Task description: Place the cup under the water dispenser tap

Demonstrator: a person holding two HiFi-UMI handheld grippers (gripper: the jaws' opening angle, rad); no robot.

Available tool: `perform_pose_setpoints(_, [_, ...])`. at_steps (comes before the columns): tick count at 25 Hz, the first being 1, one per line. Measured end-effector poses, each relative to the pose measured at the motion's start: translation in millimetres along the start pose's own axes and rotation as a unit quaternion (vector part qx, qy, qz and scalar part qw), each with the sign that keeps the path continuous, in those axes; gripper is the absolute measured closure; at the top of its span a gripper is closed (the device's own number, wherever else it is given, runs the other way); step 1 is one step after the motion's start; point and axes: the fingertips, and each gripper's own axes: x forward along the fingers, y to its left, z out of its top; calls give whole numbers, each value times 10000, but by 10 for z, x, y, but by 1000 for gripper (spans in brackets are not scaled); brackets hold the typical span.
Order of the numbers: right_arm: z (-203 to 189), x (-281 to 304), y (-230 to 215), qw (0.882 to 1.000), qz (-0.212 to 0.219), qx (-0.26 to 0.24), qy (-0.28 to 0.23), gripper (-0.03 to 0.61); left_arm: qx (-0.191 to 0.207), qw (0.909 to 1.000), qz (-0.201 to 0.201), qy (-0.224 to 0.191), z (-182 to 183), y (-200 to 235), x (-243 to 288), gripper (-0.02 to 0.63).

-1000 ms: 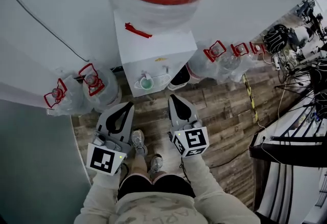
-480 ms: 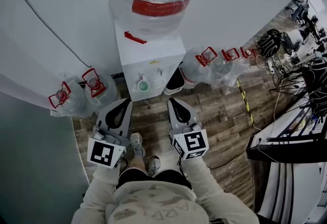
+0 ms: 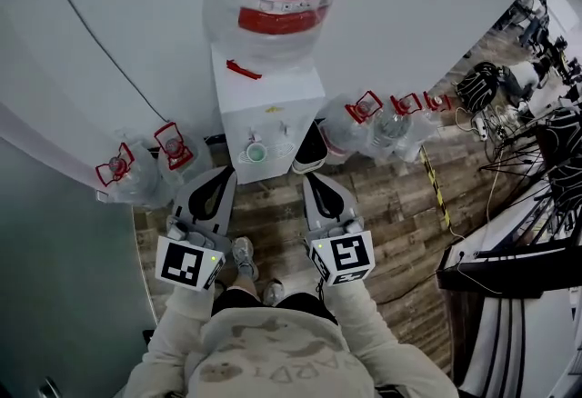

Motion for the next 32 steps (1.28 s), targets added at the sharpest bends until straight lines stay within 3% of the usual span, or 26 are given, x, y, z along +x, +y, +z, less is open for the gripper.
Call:
perform_pose_setpoints(17, [464,-675,88,9988,-150,-163,-433,569,45,9994,116,-312,413,-376,-402,611])
perform_pose_setpoints(32, [534,-987,171,9975,-216,-360,-562,569,13,9991,89,-420,483,-620,-575,609])
